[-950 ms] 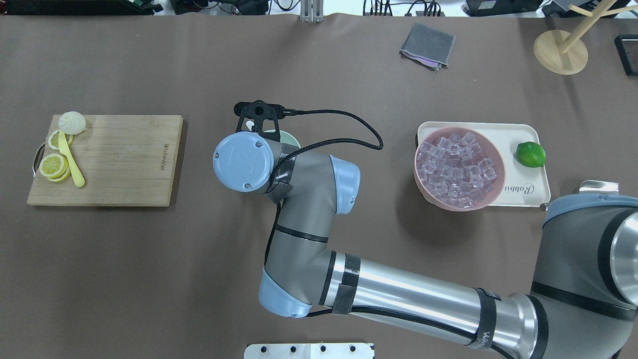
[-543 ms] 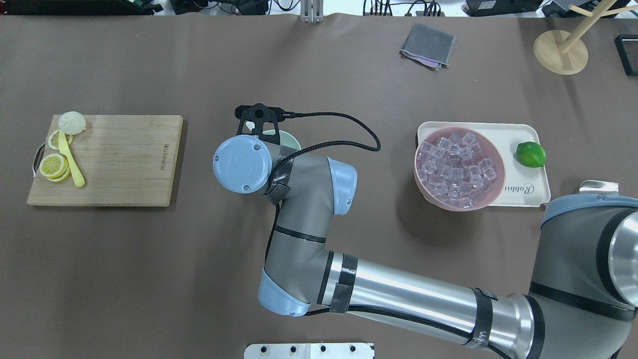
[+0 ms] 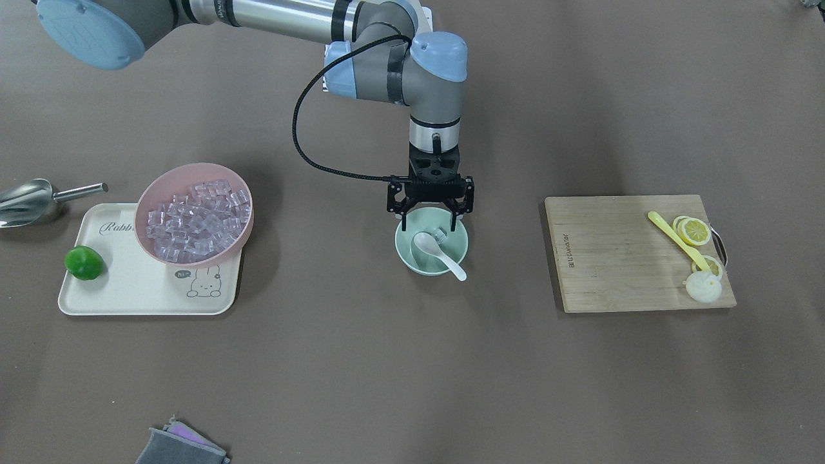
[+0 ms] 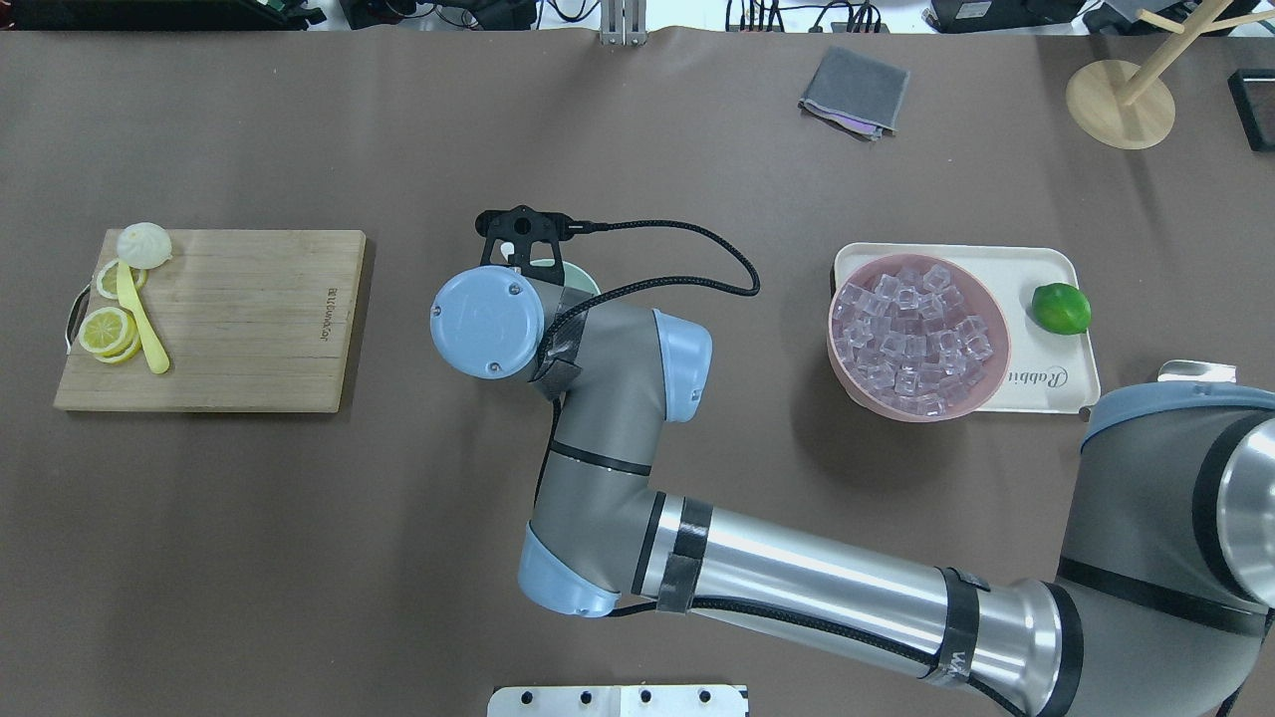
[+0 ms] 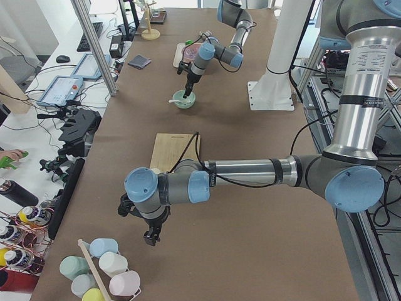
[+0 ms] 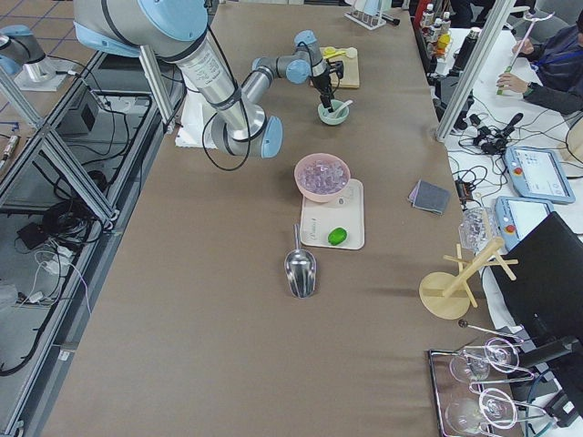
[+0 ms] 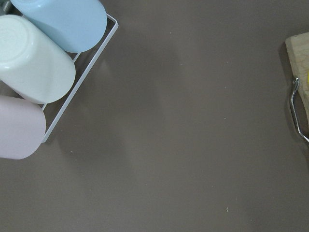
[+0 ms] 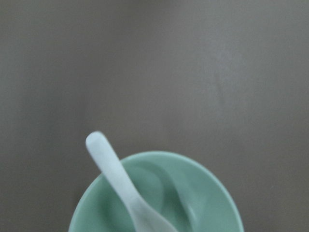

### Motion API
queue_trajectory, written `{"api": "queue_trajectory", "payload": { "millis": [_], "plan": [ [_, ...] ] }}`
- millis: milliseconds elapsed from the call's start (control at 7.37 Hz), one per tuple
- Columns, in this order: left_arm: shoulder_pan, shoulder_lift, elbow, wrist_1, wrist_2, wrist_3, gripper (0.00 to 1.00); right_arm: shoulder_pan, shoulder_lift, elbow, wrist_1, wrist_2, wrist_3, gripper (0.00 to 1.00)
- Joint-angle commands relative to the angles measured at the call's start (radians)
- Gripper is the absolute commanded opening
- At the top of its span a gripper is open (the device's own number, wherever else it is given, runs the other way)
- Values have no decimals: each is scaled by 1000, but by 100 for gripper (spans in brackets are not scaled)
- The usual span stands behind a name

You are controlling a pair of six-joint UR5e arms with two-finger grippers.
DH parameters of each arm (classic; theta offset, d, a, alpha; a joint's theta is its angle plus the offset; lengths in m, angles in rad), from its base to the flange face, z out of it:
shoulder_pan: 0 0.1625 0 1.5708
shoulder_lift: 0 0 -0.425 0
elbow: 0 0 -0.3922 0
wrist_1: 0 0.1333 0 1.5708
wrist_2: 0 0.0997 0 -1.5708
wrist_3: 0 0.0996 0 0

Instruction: Put spoon and ice into bowl

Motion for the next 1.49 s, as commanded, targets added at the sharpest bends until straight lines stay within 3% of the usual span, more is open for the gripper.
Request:
{"api": "queue_trajectory", "payload": {
  "millis": [0, 136, 407, 814, 1357],
  "plan": [
    [-4, 51, -10, -10, 2, -4, 99, 117, -48, 44, -4, 154, -88, 100],
    [-4, 47, -10, 3, 2, -54, 99, 174, -150, 152, -4, 219, -177, 100],
    [-4, 52, -59, 5, -2, -389, 99, 327, -377, 368, -5, 386, -356, 100],
    [-3, 65, -89, -7, 5, -464, 99, 591, -616, 476, -4, 602, -719, 100],
    [-3, 104, -151, -29, -2, -460, 99, 814, -1078, 677, 0, 638, -1178, 100]
  ]
}}
